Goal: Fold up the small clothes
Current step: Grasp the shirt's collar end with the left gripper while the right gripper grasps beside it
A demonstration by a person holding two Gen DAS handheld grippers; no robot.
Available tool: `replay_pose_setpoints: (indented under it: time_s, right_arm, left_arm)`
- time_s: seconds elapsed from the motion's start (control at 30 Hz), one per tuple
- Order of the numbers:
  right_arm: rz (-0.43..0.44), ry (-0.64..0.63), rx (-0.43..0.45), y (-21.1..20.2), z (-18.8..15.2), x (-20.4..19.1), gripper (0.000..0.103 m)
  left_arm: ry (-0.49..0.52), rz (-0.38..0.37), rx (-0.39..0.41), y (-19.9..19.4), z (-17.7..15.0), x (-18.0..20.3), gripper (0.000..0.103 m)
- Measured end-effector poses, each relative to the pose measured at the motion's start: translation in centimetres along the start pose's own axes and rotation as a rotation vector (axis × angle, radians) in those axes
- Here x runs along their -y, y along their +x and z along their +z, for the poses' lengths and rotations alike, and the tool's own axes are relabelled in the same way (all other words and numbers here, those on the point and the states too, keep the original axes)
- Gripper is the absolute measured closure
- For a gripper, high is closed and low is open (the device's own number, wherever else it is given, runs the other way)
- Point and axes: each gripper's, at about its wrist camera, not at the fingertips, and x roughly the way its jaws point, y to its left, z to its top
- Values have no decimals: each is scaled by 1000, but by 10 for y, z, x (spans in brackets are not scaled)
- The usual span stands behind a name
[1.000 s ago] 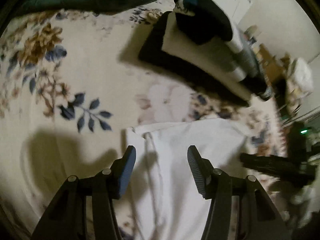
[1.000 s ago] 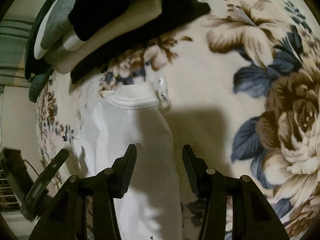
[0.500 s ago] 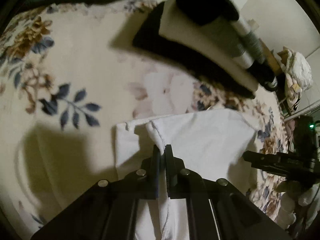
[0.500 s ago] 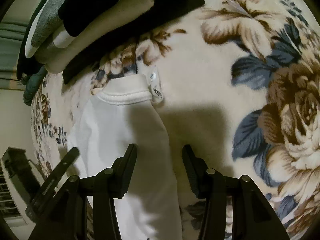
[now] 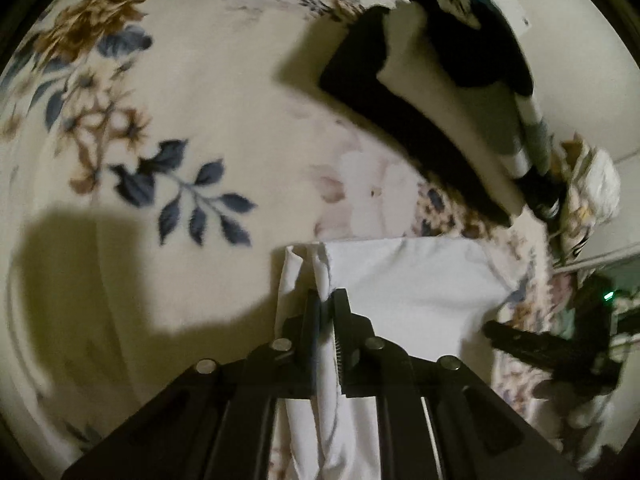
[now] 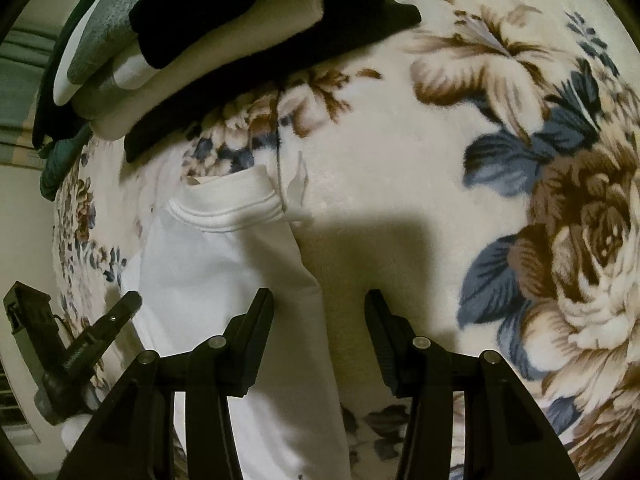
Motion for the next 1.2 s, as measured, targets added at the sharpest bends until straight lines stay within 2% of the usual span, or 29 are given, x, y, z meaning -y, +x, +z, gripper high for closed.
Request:
replay_pose_setpoints:
  time_s: [0.03, 0.07, 0.1, 0.2, 0.27, 0.33, 0.43, 0.47, 0.53, 0.6, 0.67, 0.7, 0.73, 0.93, 1.07, 1.2]
  right_arm:
    - [8, 3, 0, -1, 0, 2, 53]
    - [16, 5, -1, 0, 1, 3, 53]
    - [24, 6, -3, 0, 2, 4, 53]
    - [48, -5, -8, 4, 4, 5, 50]
    - [61, -29, -5, 8, 8, 3, 49]
    - [82, -41, -6, 12, 13, 2, 48]
    - [114, -51, 2, 17, 24, -2, 48]
    - [127, -50, 4, 18, 27, -3, 48]
    - [155, -52, 13, 19, 33, -7, 48]
    - [174, -70, 26, 18, 35, -13, 50]
    - [156, -108, 51, 14, 36, -23, 88]
    - [150, -119, 62, 11, 35, -27, 90]
    - [147, -134, 78, 6, 32, -32, 96]
    - [193, -174, 157, -34, 8, -50, 100]
    - [231, -181, 203, -62, -18, -54, 101]
    - [275, -183, 225, -87, -57, -49, 101]
  left_arm:
    - [-25, -17, 7, -5, -1, -5, 74]
    - [-53, -43, 14, -8, -1, -11, 53]
    - [-79, -69, 19, -8, -2, -17, 45]
    - [-106, -119, -29, 8, -1, -22, 42]
    - [-88, -125, -64, 24, 0, -17, 42]
    - [-46, -95, -75, 36, 1, -7, 42]
    - [27, -43, -38, 40, 5, 11, 46]
    - [50, -34, -19, 40, 7, 16, 65]
    - [81, -14, -7, 41, 10, 21, 94]
    - [96, -22, -4, 39, 11, 24, 95]
    - [121, -24, 9, 35, 10, 27, 96]
    - [135, -27, 19, 30, 8, 29, 97]
    - [140, -31, 25, 26, 8, 28, 97]
    - [165, -63, 89, -15, 3, 35, 97]
    - [190, -81, 134, -47, -13, 45, 97]
    - [202, -105, 148, -76, -40, 50, 97]
